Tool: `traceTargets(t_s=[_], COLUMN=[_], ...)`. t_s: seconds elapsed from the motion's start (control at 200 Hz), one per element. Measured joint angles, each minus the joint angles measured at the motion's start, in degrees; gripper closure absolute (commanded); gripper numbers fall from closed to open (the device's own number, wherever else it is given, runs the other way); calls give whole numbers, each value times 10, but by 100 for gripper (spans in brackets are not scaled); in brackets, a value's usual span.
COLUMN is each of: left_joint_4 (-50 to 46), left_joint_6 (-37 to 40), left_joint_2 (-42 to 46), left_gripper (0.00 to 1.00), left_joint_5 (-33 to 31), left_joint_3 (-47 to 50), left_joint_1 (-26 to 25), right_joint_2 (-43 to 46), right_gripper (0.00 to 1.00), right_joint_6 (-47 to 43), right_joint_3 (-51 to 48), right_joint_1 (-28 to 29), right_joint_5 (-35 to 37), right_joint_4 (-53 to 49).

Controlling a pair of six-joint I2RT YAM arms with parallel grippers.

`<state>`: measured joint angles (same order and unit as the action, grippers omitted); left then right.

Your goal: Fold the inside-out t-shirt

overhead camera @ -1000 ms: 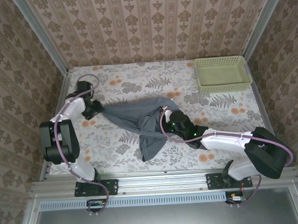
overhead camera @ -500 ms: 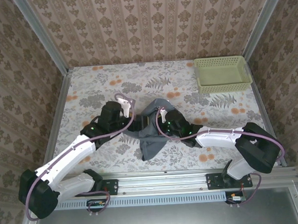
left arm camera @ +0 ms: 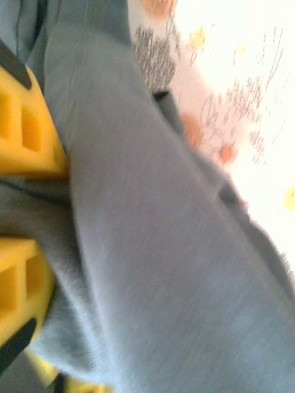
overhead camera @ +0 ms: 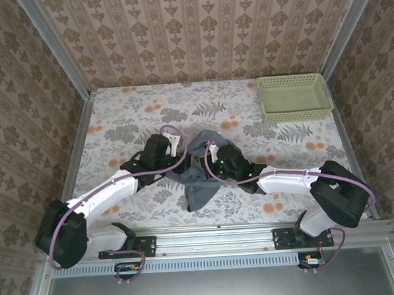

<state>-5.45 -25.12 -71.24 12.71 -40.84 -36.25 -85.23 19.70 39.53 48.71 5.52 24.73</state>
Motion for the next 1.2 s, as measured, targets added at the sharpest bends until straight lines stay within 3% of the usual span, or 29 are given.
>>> traceTargets(t_s=[0.085, 0.33, 0.605, 0.82, 1.02, 1.2], left_joint_4=[3, -21, -95, -189, -225, -224], left_joint_6=[-11, -36, -50, -53, -50, -50], left_joint_2=[-12, -76, -219, -348, -337, -248], left_gripper=[100, 100, 100, 100, 100, 100], left_joint_5=[2, 19, 5, -39, -70, -82], left_joint_3=[-4, -79, -205, -323, -292, -209], left_joint_1=[33, 109, 139, 158, 160, 190], right_joint_2=[0, 0, 8, 59, 169, 274], right_gripper=[100, 100, 100, 100, 100, 100], right_joint_6=[0, -3, -17, -17, -18, -20], right_joint_3=[-7, -15, -15, -21, -37, -38], right_joint_1=[1, 10, 24, 25, 19, -17], right_joint_5=[-9, -48, -106, -79, -9, 17], right_joint_4=[10, 21, 18, 17, -11, -54])
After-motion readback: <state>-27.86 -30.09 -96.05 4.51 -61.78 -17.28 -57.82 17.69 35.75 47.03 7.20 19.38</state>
